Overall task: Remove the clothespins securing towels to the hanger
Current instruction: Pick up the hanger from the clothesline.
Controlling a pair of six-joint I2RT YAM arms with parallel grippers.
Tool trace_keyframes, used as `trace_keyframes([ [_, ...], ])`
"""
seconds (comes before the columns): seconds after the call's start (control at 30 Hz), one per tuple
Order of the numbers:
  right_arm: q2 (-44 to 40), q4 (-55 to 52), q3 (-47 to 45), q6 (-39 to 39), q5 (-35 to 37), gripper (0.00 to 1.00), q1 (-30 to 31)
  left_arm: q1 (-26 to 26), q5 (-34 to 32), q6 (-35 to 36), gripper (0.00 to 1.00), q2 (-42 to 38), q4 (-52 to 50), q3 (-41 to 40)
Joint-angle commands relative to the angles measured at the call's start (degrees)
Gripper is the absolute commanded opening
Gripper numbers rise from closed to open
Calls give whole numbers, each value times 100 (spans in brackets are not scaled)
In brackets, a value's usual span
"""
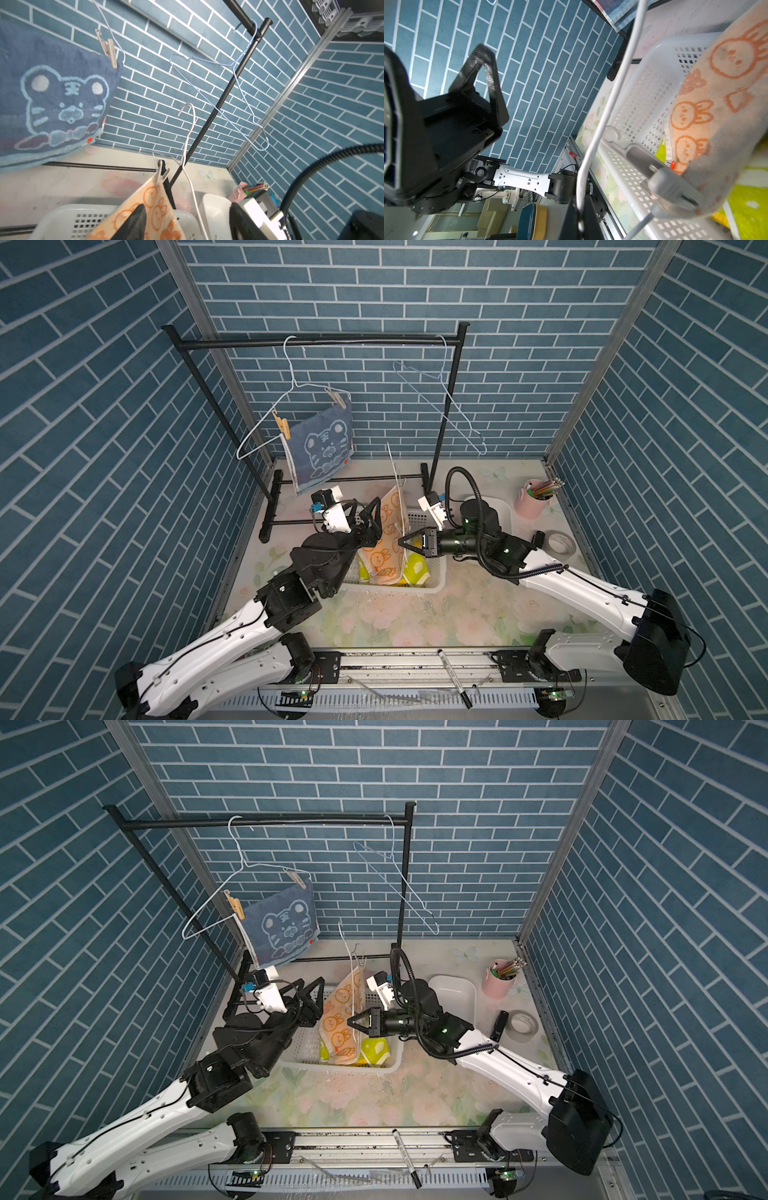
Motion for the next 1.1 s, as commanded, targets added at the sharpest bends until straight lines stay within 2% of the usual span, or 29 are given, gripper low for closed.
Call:
trace_keyframes([
  [0.0,-113,-45,321,-196,-560,0,-119,-3,213,1510,66,-275,-145,-559],
  [0.07,-103,-129,370,-201,-705,0,-174,8,365,2167,70,-377,130,-888],
  [0.17,-136,-195,409,-200,-839,0,-229,453,980,2445,76,-318,87,-957],
  [0.27,-186,-179,423,-166,-968,0,-272,1570,2233,2075,77,-184,190,-1017],
  [0.4,-217,-179,426,-66,-1095,0,-336,3127,4040,1434,77,132,1705,-1475],
  [0.53,-203,-152,443,-27,-1114,0,-376,3885,5307,1535,76,961,2719,-1432],
  [0.63,-209,-151,467,-9,-1122,0,-388,4151,6104,1569,76,1780,3803,-1345],
  [0.73,-217,-147,456,8,-1122,0,-391,4186,6730,1682,76,2662,5132,-1212],
  [0.9,-226,-41,423,93,-1106,0,-405,4204,7403,1623,74,4194,7157,-699],
  [1.07,-233,5,397,125,-1059,0,-413,4190,7770,1832,72,5081,7188,58],
])
